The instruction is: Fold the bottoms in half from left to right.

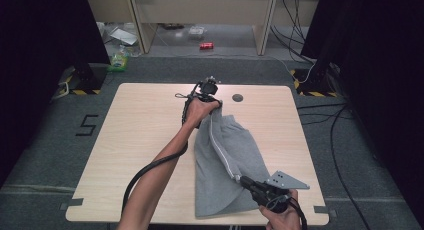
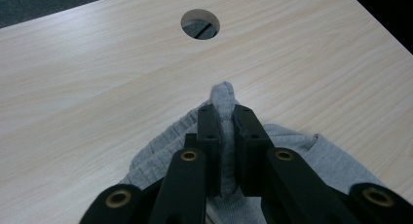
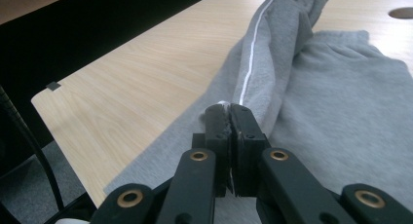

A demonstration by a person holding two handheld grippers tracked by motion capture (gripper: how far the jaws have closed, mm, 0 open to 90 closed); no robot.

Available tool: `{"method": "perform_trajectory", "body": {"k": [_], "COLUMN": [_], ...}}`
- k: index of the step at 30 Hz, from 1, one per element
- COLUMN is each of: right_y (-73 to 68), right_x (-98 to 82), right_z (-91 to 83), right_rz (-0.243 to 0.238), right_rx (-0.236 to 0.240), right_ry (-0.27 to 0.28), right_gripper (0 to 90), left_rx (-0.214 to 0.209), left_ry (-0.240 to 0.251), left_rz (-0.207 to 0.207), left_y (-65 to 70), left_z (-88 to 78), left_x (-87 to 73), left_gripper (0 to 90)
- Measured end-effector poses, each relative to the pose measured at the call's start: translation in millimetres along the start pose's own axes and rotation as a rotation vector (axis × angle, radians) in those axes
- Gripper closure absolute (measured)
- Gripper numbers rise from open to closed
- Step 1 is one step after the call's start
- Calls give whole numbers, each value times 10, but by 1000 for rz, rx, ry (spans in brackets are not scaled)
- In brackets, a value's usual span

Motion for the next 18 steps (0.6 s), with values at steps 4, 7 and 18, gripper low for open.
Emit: {"method": "perform_trajectory", "body": {"k": [4, 7, 18], "right_y": [66, 96, 208], "right_x": [-68, -100, -234], "right_z": [-65, -94, -195], "right_rz": [27, 31, 68], "right_rx": [-13, -19, -48], "right_ry": [3, 9, 11], "right_gripper": [874, 874, 874], "left_rx": [1, -4, -13], "left_ry": [-10, -12, -36], "left_rz": [8, 8, 2], "left_y": [70, 127, 258], "left_z": [77, 128, 330], "left_x": [-2, 3, -23], "left_gripper": [822, 821, 795]}}
Point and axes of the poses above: each handheld gripper's, and its own axes: z roughly forward along the jaws, x roughly out of its top, y roughly to its right, the point moved 9 cm from there along z, roughly forward along the jaws, and after that the axes turned 2 degrees about -z, right-handed, at the moved point
